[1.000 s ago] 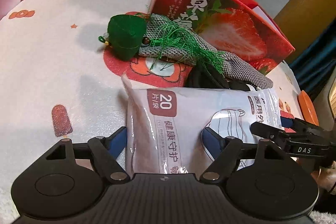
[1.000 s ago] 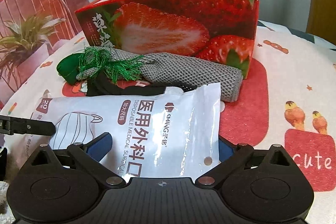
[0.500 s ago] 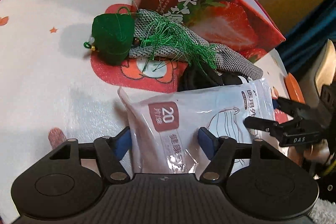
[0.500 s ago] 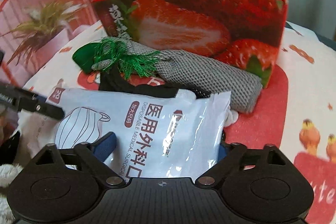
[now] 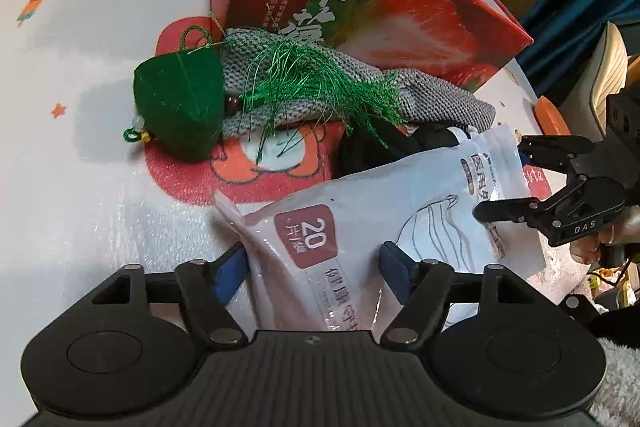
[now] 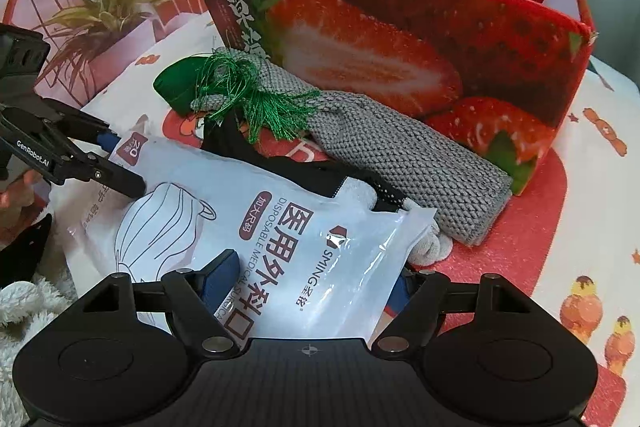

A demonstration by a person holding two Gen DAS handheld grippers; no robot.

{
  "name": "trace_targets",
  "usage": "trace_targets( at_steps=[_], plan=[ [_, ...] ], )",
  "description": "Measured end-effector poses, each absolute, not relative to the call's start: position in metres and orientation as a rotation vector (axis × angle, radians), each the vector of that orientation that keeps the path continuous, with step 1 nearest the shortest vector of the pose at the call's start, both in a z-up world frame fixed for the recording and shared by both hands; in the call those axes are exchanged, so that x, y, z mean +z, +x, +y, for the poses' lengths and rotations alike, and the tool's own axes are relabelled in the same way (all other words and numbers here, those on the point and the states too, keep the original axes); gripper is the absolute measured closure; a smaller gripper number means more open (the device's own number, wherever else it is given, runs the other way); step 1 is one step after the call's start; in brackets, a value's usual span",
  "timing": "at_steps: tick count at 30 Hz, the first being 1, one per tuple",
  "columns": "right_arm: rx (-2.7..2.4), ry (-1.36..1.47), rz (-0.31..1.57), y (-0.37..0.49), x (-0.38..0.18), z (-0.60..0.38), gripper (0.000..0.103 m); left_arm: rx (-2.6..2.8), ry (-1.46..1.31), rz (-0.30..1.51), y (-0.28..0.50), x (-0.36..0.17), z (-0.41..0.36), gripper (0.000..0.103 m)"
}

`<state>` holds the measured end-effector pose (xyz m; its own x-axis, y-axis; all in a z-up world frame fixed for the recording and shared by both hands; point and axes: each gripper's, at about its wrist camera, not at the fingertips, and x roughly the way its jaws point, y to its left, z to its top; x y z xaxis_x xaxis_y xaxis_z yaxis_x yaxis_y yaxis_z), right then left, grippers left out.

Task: Organize soft objects
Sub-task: 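Grasp the white mask bag with the right gripper and lift it, then lower the mask bag into the red box and open the right gripper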

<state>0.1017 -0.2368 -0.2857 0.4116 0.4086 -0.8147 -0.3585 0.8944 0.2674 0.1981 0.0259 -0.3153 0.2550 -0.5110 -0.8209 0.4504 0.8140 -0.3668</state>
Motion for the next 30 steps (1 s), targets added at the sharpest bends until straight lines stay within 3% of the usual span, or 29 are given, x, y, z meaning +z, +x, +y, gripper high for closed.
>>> trace_targets(
  at_steps=[2, 4, 10, 15, 18, 30],
  plan=[
    [0.486, 0.059, 1.044, 0.103, -0.286, -0.238, 0.035, -0.639, -0.051, 1.126, 0.196, -0.314, 0.023, 0.028],
    [0.482, 0.05, 1.043, 0.103, -0.285, -0.237, 0.042, -0.637, -0.02, 1.095, 0.191, -0.309, 0.019, 0.036],
    [0.463, -0.083, 0.983, 0.092, -0.257, -0.233, 0.053, -0.661, 0.035, 0.995, 0.178, -0.273, 0.022, 0.052],
    [0.462, -0.149, 0.905, 0.087, -0.22, -0.242, 0.07, -0.695, 0.104, 0.884, 0.169, -0.233, 0.024, 0.059],
    [0.467, -0.178, 0.858, 0.086, -0.199, -0.249, 0.075, -0.688, 0.12, 0.82, 0.166, -0.212, 0.026, 0.062],
    [0.409, -0.28, 0.582, 0.106, -0.108, -0.259, 0.077, -0.625, 0.128, 0.571, 0.194, -0.126, 0.009, 0.063]
  ],
)
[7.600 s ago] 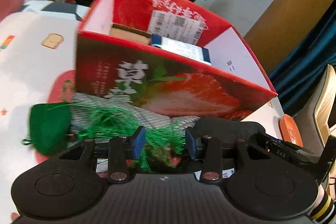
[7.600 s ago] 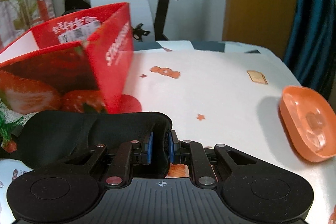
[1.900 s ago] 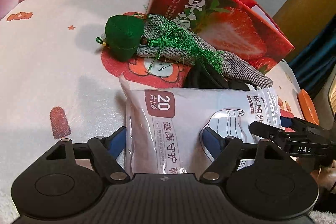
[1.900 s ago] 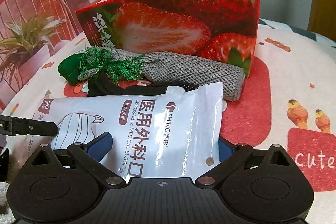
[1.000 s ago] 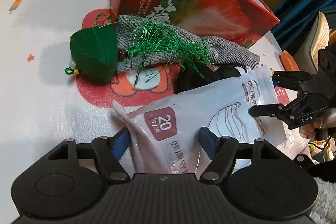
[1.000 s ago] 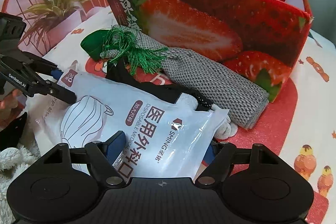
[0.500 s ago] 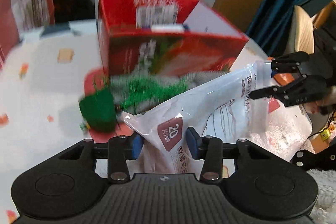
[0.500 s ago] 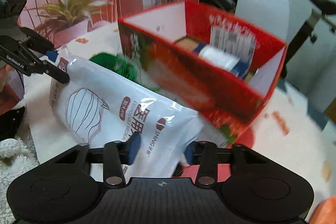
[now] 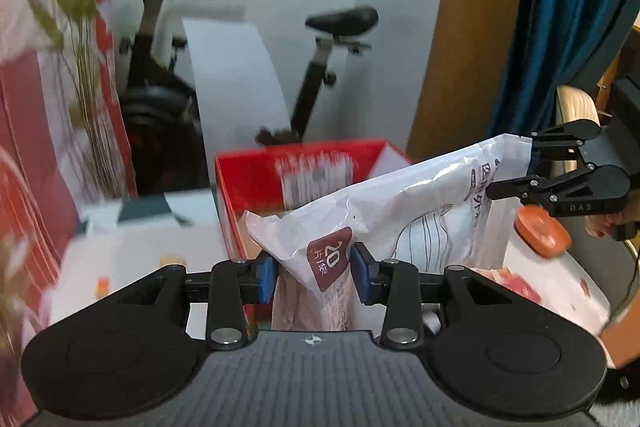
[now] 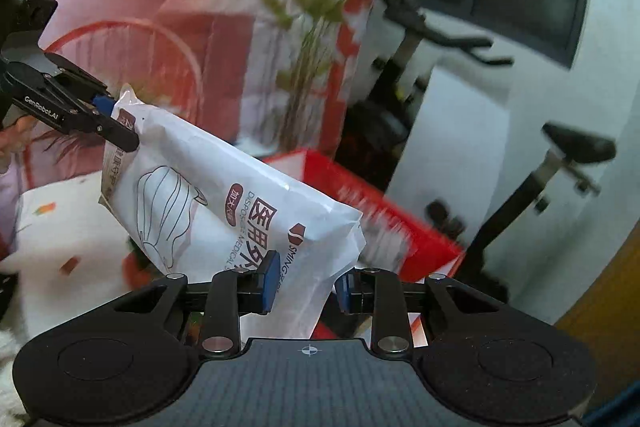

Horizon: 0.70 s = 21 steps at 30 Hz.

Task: Organize soft objects
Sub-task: 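Lower the mask bag into the red box and open the right gripper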

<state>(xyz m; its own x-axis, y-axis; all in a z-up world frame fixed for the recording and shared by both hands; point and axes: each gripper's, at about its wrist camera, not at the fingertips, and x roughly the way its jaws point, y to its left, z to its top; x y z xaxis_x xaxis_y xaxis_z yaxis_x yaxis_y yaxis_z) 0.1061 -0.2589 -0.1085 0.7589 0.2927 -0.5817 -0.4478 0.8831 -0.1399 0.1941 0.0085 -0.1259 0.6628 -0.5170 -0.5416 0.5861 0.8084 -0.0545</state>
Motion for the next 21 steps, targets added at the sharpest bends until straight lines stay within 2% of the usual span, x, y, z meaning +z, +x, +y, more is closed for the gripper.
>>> trace_targets(
  at_steps=[7, 10, 13, 21],
  plan=[
    [0.288, -0.37, 0.476, 0.146, -0.087, -0.266, 0.079, -0.565, 0.176, 0.461, 0.241, -0.101, -0.03, 0.063],
    [0.224, -0.435, 0.441, 0.168, -0.092, -0.267, 0.081, -0.559, 0.166, 0.475, 0.275, -0.099, -0.049, 0.063],
    [0.151, -0.484, 0.42, 0.192, -0.105, -0.273, 0.086, -0.55, 0.159, 0.504, 0.313, -0.108, -0.069, 0.063],
    [0.094, -0.497, 0.416, 0.251, -0.15, -0.279, 0.091, -0.484, 0.161, 0.525, 0.372, -0.147, -0.084, 0.066]
  ],
)
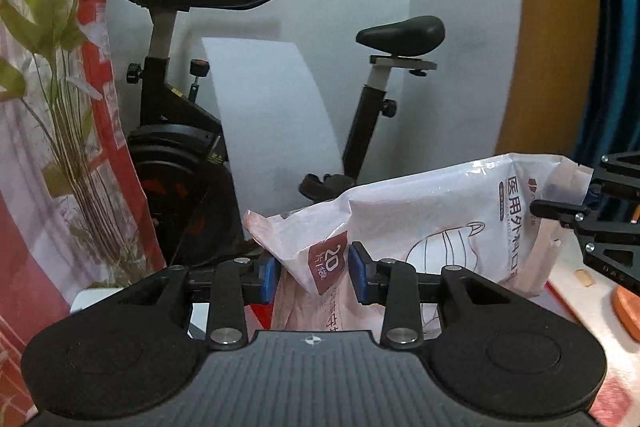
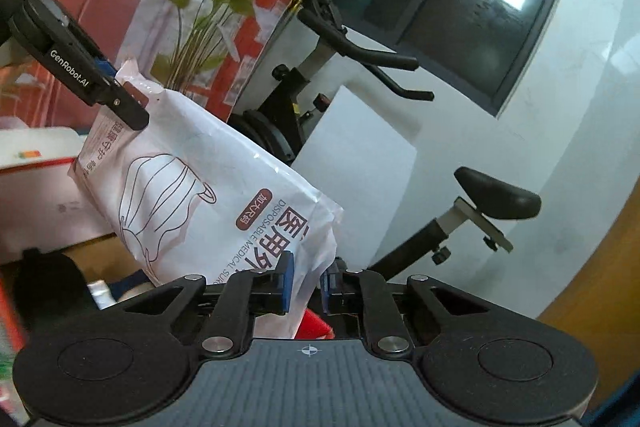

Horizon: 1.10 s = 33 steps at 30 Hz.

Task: Organize soft objects
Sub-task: 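Lower the mask bag into the red box and open the right gripper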

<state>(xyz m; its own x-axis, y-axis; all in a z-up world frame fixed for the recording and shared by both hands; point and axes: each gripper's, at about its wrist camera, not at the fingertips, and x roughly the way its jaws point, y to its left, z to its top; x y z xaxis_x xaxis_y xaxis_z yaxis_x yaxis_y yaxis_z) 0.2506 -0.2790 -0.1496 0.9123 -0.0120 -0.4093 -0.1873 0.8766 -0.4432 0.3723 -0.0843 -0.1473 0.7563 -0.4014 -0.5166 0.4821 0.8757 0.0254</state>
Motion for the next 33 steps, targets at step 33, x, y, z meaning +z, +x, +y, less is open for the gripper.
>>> trace_targets(
  at_steps=[33],
  plan=[
    [0.088, -0.521, 0.583, 0.303, -0.234, -0.279, 0.092, -0.548, 0.304, 0.655, 0.418, -0.181, -0.085, 0.081]
  ],
)
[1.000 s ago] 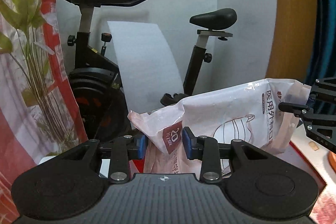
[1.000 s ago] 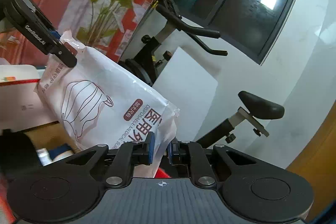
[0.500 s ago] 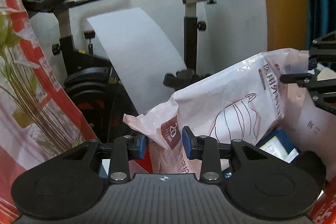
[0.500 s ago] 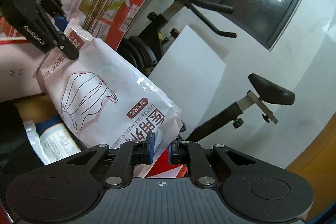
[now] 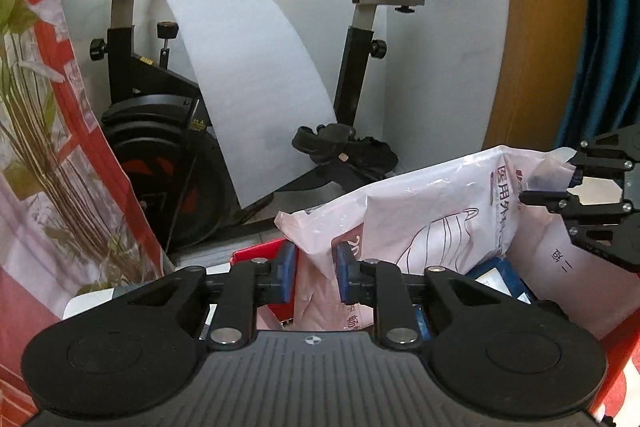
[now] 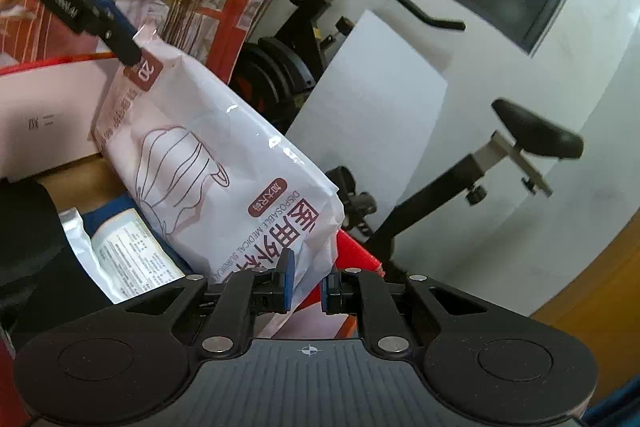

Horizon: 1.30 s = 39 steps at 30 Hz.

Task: Organize soft objects
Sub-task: 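Lower the mask bag into the red box and open the right gripper, then move the right tool down to the black-and-white glove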

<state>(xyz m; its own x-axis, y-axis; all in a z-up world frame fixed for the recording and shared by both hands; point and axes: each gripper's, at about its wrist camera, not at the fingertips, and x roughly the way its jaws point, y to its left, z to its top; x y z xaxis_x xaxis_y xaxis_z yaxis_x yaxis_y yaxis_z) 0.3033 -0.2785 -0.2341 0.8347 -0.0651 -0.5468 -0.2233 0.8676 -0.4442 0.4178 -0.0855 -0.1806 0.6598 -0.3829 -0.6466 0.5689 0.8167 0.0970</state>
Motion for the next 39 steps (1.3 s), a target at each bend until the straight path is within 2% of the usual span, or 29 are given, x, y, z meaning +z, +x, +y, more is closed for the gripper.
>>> trace_targets(
  at_steps=[5, 15, 18, 20, 21, 23, 25, 29, 31, 32, 34, 36, 39],
  plan=[
    [0.122, -0.487, 0.627, 0.312, -0.23, -0.28, 0.094, -0.522, 0.32, 0.71, 0.425, -0.189, -0.096, 0.086],
    [0.153, -0.432, 0.715, 0.338, -0.225, -0.27, 0.095, -0.507, 0.341, 0.788, 0.429, -0.2, -0.093, 0.086],
    [0.128, -0.432, 0.713, 0.334, -0.223, -0.271, 0.092, -0.511, 0.332, 0.794, 0.426, -0.197, -0.091, 0.083],
    [0.104, -0.412, 0.72, 0.334, -0.219, -0.276, 0.087, -0.52, 0.312, 0.787, 0.419, -0.192, -0.088, 0.082],
    [0.089, -0.395, 0.725, 0.333, -0.217, -0.279, 0.082, -0.532, 0.307, 0.779, 0.414, -0.189, -0.087, 0.078],
    [0.075, -0.351, 0.712, 0.327, -0.209, -0.287, 0.068, -0.54, 0.32, 0.752, 0.401, -0.184, -0.086, 0.071],
    [0.056, -0.313, 0.678, 0.317, -0.199, -0.294, 0.043, -0.536, 0.324, 0.718, 0.391, -0.177, -0.084, 0.061],
    [0.024, -0.221, 0.611, 0.299, -0.177, -0.304, 0.025, -0.517, 0.293, 0.658, 0.373, -0.159, -0.079, 0.053],
    [0.015, -0.183, 0.582, 0.288, -0.167, -0.305, 0.001, -0.517, 0.272, 0.623, 0.361, -0.149, -0.076, 0.036],
    [0.016, -0.167, 0.565, 0.282, -0.162, -0.305, 0.001, -0.515, 0.265, 0.603, 0.353, -0.144, -0.074, 0.031],
    [0.021, -0.139, 0.519, 0.266, -0.152, -0.302, 0.0, -0.508, 0.26, 0.564, 0.335, -0.137, -0.072, 0.012],
    [0.032, -0.122, 0.497, 0.252, -0.144, -0.3, 0.0, -0.5, 0.252, 0.532, 0.318, -0.132, -0.07, 0.005],
    [0.044, -0.081, 0.47, 0.231, -0.136, -0.295, 0.0, -0.493, 0.23, 0.507, 0.293, -0.128, -0.064, 0.001]
  ],
)
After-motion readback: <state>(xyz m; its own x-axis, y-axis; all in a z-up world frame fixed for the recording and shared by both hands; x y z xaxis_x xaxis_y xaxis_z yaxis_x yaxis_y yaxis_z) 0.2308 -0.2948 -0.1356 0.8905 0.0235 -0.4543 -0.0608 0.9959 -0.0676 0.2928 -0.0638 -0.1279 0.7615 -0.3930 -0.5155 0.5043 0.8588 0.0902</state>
